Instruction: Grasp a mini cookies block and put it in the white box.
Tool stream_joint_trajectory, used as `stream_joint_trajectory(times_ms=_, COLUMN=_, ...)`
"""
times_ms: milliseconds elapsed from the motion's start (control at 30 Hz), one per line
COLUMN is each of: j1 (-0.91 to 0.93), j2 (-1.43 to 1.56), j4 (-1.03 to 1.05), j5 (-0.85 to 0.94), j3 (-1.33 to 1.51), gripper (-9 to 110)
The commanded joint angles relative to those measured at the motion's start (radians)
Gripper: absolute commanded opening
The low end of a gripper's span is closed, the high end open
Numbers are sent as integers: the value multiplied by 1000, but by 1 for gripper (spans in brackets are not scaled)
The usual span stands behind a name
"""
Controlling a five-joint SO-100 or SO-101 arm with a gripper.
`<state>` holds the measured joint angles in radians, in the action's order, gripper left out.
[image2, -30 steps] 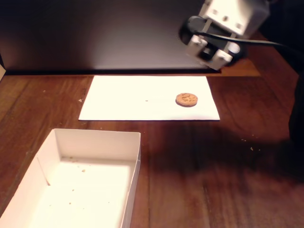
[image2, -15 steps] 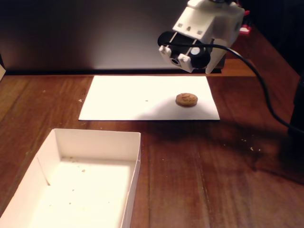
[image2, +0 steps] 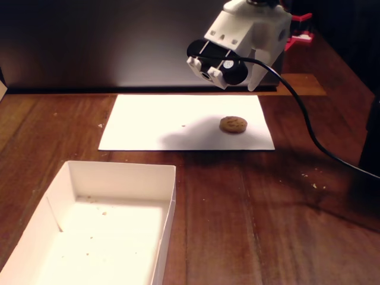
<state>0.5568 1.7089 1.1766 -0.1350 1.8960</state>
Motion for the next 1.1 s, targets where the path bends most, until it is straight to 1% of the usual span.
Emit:
stream_joint_trajectory(times_ms=0, j1=-9, j2=6, j4=-12, j5=8, j3=-110, gripper=27)
stream_joint_trajectory(times_ms=133, j1=-25, j2=-32, j4=-5, j5=-5, j3=-110, gripper=32)
stream_joint_trajectory(times_ms=867, j1=-25, j2=-207, j4=-6, j5=-55, j3=-146, gripper=32)
stream_joint_trajectory(times_ms=1067, j1=-14, j2=-238, j4=-6, j5=-52, j3=-147, gripper=34)
